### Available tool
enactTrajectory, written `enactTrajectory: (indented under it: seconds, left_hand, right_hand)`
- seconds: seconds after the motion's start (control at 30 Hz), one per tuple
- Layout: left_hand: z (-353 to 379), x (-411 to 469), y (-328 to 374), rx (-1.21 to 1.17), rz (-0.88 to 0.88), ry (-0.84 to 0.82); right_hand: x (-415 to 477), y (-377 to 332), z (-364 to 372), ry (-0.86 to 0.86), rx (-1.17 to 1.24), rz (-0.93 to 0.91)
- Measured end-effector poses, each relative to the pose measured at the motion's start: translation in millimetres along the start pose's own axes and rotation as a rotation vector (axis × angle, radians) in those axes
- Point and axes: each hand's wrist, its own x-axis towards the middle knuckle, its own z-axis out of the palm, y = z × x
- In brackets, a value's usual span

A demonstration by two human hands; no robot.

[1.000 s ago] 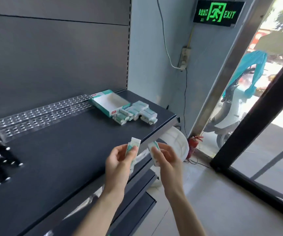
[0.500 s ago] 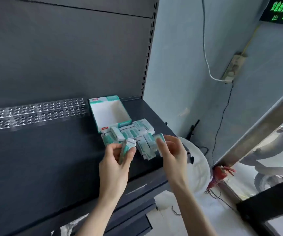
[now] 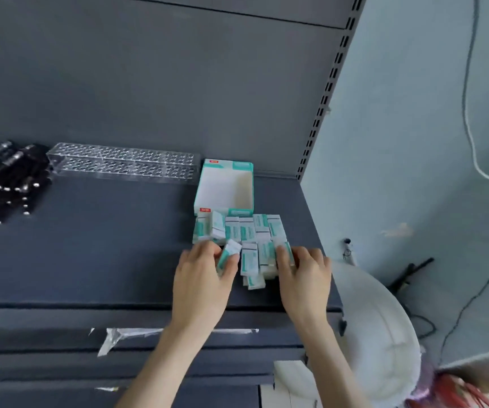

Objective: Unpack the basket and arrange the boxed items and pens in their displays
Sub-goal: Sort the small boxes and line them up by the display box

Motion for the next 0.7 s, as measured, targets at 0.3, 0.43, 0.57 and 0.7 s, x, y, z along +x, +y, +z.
enactTrajectory:
  seconds: [0.3, 0.43, 0.57, 0.7]
  left_hand:
    - [3.1, -6.6, 1.3, -0.119, -0.069, 0.056]
    - [5.6, -7.5, 0.3, -0.214, -0.13, 0.084]
    - [2.4, -7.2, -3.7, -0.35, -0.169, 0.05]
    - [-7.4, -12.1, -4.3, -0.603, -0.195, 0.062]
  right_hand:
    - [-4.2, 3.9, -4.3, -0.012, 0.149, 0.006]
    - [-4.1, 2.4, -5.9, -0.03, 0.233, 0.056]
    - [0.2, 1.6, -11.5, -0.07, 0.376, 0.104]
    - [0.6, 1.4, -20.2, -0.111, 0.569, 0.106]
